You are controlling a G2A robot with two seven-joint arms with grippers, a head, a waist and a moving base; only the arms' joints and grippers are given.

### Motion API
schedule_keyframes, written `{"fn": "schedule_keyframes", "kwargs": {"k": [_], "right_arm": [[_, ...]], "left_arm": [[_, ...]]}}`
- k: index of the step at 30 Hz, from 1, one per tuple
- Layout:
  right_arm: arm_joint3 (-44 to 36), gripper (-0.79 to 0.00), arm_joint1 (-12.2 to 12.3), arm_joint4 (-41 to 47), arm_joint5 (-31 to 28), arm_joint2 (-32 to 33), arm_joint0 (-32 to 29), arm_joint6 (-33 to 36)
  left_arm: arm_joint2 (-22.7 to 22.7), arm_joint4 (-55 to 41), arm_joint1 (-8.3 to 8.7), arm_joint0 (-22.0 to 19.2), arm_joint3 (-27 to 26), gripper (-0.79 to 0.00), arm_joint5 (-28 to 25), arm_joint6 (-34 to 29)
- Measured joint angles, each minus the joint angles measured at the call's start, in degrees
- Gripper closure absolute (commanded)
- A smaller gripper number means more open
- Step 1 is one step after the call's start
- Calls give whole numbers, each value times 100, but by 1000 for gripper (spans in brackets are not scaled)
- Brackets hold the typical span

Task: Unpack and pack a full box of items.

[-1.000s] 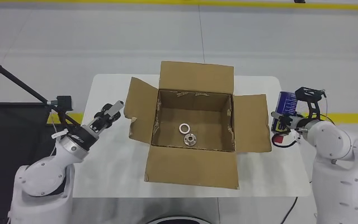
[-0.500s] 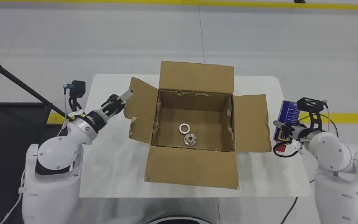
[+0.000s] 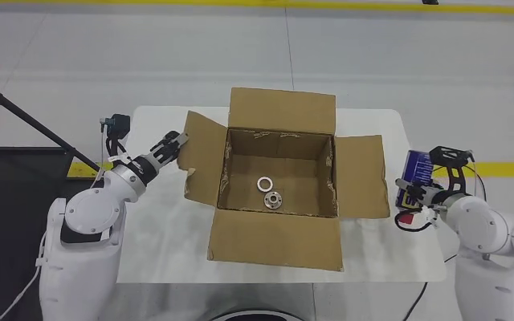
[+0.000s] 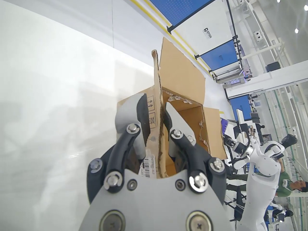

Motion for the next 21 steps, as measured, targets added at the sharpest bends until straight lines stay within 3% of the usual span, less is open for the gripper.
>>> {"fn": "schedule_keyframes", "kwargs": {"k": [4, 21], "right_arm": [[5, 0, 16, -7, 32, -61, 10, -15], [-33, 0, 78, -37, 152, -301, 80, -1]], "left_arm": [[-16, -44, 26, -6, 37, 0, 0, 26], [-183, -232, 139, -60, 152, 0, -21, 69]]}}
